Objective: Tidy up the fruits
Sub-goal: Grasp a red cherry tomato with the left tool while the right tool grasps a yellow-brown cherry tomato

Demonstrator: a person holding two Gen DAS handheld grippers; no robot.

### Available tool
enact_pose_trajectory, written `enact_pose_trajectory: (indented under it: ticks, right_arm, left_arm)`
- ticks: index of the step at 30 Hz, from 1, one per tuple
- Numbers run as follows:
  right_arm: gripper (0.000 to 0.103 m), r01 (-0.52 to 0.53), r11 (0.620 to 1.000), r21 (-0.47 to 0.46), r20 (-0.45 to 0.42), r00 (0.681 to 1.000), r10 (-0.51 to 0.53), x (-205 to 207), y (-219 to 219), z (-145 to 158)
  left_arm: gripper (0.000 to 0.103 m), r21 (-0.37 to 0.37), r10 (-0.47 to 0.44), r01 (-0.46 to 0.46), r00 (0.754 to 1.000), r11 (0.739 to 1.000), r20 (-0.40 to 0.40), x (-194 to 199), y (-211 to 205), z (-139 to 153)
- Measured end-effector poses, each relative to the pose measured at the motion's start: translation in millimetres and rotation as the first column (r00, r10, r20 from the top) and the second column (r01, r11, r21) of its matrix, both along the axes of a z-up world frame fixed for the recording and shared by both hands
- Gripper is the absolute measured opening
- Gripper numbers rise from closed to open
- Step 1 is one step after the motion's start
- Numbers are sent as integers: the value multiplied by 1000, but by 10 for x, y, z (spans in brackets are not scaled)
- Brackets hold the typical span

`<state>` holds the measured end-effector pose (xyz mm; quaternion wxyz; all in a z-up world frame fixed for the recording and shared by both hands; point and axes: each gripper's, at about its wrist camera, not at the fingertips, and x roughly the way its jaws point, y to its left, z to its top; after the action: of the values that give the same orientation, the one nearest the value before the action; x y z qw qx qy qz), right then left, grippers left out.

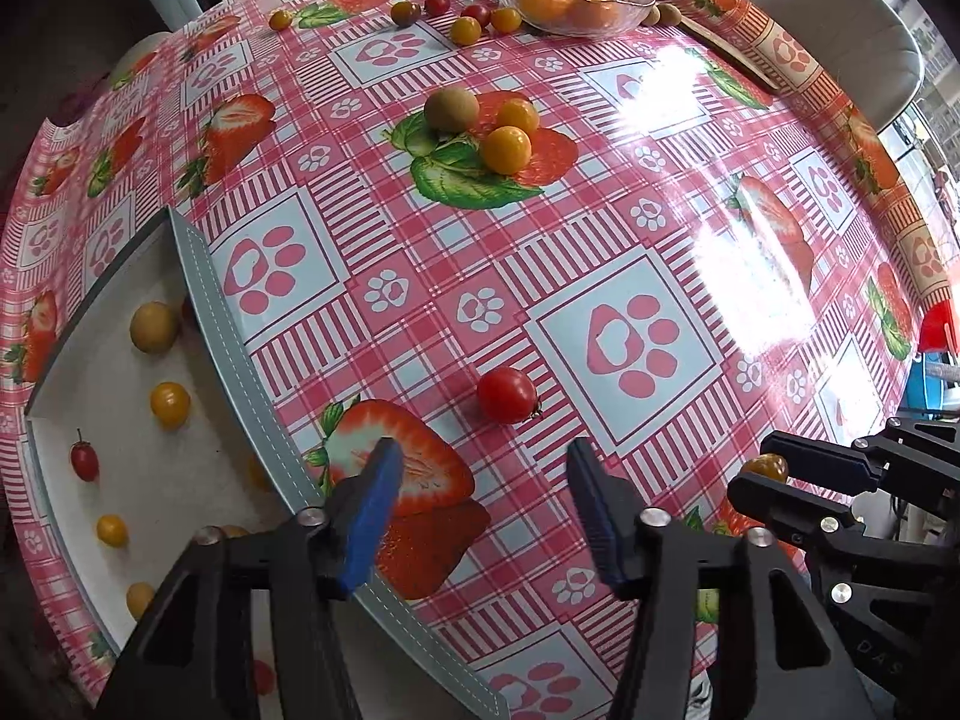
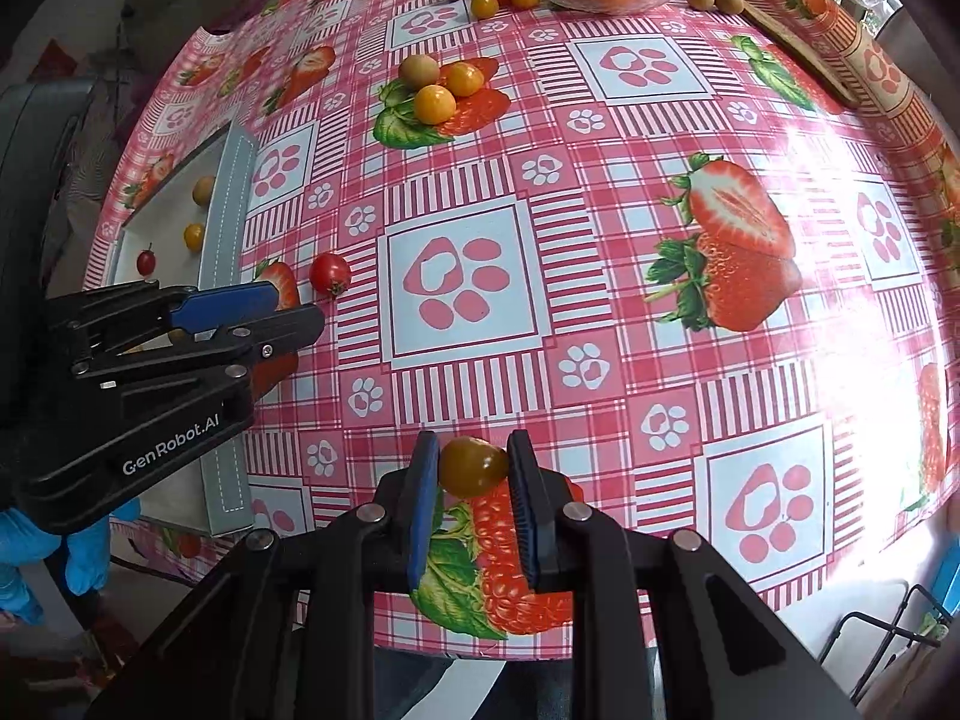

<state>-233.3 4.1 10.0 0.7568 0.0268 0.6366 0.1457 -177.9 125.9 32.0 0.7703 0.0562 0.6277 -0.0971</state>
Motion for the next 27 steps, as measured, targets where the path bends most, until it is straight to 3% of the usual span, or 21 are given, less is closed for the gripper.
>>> enact_pose_trajectory:
  ticks: [2,9,11,14,16,27]
  right_arm:
    - [25,3,1000,-1,-1,1000,-3,17,-34,-1]
    - [25,31,1000,2,-13,999,-30,13,-112,24]
    - [25,34,999,1,-14,999,-34,14,-132,37]
    - [25,44,999,1,-15,999,-44,29,-167,56]
    - [25,53,999,2,-17,998,-53,46,-184,62]
    - [25,71,997,12,-11,997,-71,179,-176,163]
  left_arm:
    - [80,-9,16,-16,999,1000,31,7,12,53]
    - [76,20,3,-3,1000,1000,-7,155,-156,-138]
    - [55,30,11,-10,999,1000,-38,177,-176,-212]
    - [40,18,35,-35,999,999,-37,139,-138,-234]
    - [25,6,27,-27,999,1000,-34,110,-111,-229]
    - [23,-104,72,-78,996,991,-59,22,183,-31]
